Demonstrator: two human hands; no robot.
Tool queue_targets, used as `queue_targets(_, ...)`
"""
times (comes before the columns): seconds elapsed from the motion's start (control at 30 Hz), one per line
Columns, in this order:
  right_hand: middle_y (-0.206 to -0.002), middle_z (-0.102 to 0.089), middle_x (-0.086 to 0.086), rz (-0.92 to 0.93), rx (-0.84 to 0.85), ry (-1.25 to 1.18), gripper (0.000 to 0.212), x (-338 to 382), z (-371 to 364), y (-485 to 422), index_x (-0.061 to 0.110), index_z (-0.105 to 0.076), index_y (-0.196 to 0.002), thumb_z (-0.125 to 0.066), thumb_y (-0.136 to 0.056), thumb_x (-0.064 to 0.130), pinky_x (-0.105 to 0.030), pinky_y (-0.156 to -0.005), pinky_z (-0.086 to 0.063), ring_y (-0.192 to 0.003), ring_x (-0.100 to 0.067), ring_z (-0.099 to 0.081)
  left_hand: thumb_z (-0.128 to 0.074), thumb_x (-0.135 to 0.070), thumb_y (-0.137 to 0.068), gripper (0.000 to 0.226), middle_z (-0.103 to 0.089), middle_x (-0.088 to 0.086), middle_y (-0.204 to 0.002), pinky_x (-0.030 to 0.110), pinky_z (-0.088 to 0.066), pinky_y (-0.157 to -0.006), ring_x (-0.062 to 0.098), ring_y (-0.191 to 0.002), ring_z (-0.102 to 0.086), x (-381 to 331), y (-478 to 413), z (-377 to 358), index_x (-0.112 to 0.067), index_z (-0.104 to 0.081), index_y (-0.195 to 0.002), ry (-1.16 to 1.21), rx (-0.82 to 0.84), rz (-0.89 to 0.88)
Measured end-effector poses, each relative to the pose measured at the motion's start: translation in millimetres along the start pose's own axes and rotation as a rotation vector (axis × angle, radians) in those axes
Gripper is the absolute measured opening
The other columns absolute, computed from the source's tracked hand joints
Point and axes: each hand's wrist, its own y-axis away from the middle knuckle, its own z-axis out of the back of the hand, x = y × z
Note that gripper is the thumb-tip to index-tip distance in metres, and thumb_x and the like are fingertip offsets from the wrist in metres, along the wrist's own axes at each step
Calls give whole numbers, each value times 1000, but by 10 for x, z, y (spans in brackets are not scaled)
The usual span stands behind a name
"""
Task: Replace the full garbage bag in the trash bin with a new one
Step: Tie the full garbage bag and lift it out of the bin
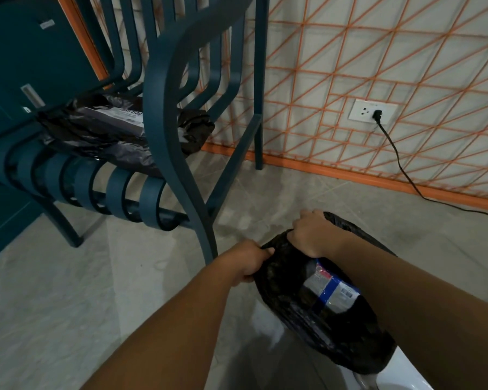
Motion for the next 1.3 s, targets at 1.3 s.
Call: queue_targets(1.3,-138,-46,-10,-314,-333,-609,50,-480,-360,773,24,-43,-139,-52,-90,25,-45,-104,-38,-125,-35,-42,-58,-27,-90,37,-62,4,-110,36,-46,-94,28,-105,-59,-474,-132,-306,-18,-57,-125,148,-324,-327)
